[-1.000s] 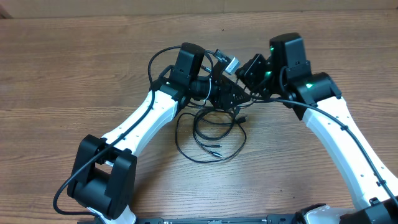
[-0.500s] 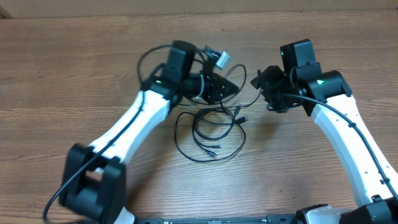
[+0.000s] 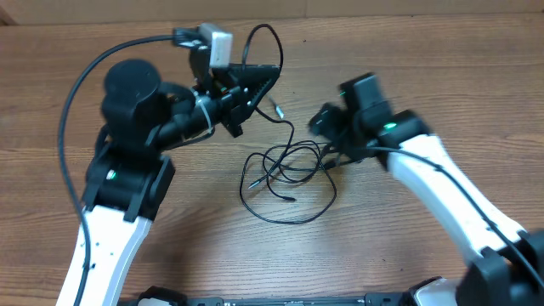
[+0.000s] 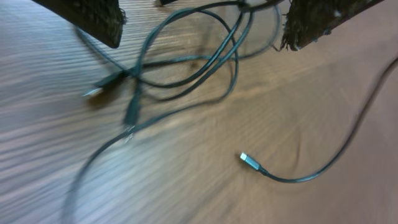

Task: Untangle cables
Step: 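Pull a cable end far left with the left gripper, right gripper holding center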

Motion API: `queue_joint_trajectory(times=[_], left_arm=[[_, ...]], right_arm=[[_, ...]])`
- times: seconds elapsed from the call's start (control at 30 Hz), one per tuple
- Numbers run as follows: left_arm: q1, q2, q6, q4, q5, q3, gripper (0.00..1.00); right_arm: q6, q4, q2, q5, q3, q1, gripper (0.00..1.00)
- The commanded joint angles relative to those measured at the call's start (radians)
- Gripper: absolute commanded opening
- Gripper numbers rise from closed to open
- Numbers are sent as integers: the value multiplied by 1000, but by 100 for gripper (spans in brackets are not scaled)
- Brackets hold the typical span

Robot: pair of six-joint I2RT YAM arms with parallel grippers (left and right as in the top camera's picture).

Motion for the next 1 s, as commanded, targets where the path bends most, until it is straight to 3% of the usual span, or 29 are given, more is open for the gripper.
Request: queue_joint_trajectory(times=[0.0,0.17,0.3,0.4,0.43,0.47,0.53,0.6,0.7,0.77,0.8,0.97], left_arm=[[0,-57,-40,5,-57,19,4],[11,-114,-39,34,-64,19,4],[93,-165,-26,45,-67,24,4],[204,-194,-27,45,-72,24,4],[294,-204,-28,41,-72,24,4],[340,-205,-28,40,-71,24,4],[426,-205,-27,41,-72,25,4],[520,-199,-27,40,-64,25,4],[642,-184,-27,39,0,25,4],[695,-168,-27,38,44,25,4],[721,-149,-27,38,62,25,4],[731,-84,-27,13,104,25,4]], right_arm=[[-6,92,68,-2,-59,63,85],[-6,186,166,-12,-63,89,87],[-8,163,250,-32,-63,89,84],[-7,128,285,-32,-63,80,62],[-7,119,289,-25,-64,71,37],[-7,111,289,-9,-64,65,27],[-7,94,289,31,-64,53,16],[-7,71,289,73,-65,38,14],[-7,56,289,132,-76,16,16],[-8,60,289,154,-88,2,30],[-7,56,289,154,-90,-2,46],[-7,57,289,155,-90,0,80]])
